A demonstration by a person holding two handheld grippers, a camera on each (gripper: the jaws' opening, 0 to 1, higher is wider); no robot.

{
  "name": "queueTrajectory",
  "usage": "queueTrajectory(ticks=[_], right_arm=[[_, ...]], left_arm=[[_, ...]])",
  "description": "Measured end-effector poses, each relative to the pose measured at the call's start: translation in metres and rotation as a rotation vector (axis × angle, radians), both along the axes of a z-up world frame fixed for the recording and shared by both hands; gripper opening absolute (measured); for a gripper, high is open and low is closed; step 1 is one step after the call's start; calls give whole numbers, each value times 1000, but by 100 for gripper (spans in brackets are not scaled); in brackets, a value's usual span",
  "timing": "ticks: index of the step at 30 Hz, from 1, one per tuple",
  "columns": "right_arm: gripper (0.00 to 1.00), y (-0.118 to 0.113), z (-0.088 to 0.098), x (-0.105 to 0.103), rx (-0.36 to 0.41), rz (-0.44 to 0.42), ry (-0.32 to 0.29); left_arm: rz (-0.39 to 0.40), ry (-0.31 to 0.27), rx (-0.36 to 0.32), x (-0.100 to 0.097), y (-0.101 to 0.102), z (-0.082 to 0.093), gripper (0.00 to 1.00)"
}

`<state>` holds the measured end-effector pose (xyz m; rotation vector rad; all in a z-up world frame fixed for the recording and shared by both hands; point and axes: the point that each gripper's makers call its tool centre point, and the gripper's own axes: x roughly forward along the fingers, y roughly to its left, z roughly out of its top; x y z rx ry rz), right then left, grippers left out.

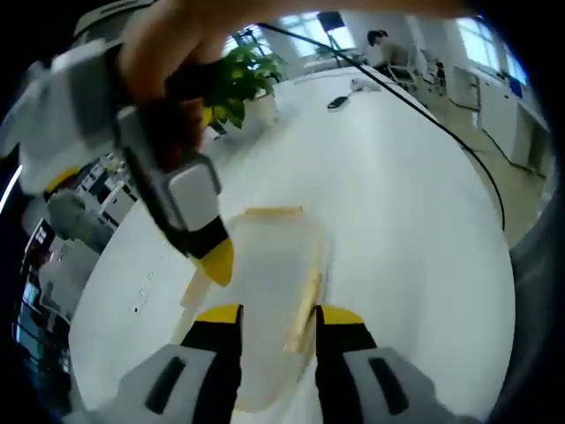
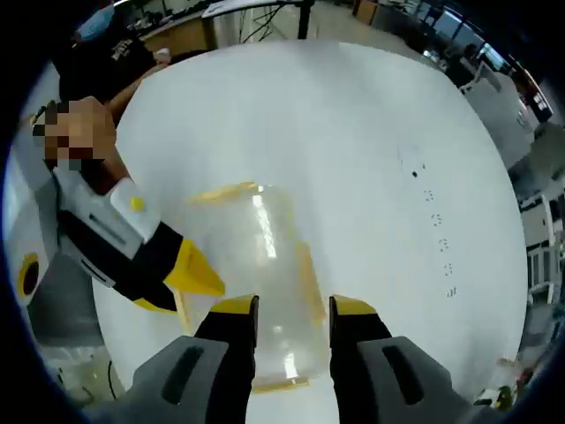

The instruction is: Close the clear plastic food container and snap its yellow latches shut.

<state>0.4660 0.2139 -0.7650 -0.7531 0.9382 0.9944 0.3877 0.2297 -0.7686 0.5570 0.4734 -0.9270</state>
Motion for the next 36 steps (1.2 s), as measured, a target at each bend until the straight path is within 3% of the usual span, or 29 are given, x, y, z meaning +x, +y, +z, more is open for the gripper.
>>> queueTrajectory(ticks=[3,6,7,10,15,17,20,23,28,30,36], right_arm=[[31,-11,11,-4,176,-124,-60],[35,-20,18,-19,310,-189,-82],[36,-24,20,-21,337,-207,-99],[37,-40,16,-41,373,-217,-124],[43,-54,6,-61,386,-223,-152],[43,-55,0,-67,402,-239,-135],[46,-59,-13,-75,383,-245,-111],[54,-57,-24,-81,406,-266,-97],[55,-54,-35,-75,404,-285,-125],[53,-51,-37,-72,425,-300,-131],[47,-43,-41,-74,463,-322,-137]], left_arm=[[79,68,-169,-3,7,12,22],[150,59,-301,5,20,30,24],[180,57,-315,8,26,33,26],[232,14,-320,18,45,40,36],[238,6,-322,20,58,35,52],[285,69,-335,21,64,23,56],[296,65,-323,21,68,10,65],[300,87,-296,19,68,-4,69],[260,128,-247,18,61,-25,69],[268,193,-220,14,60,-36,67],[267,190,-260,18,55,-33,60]])
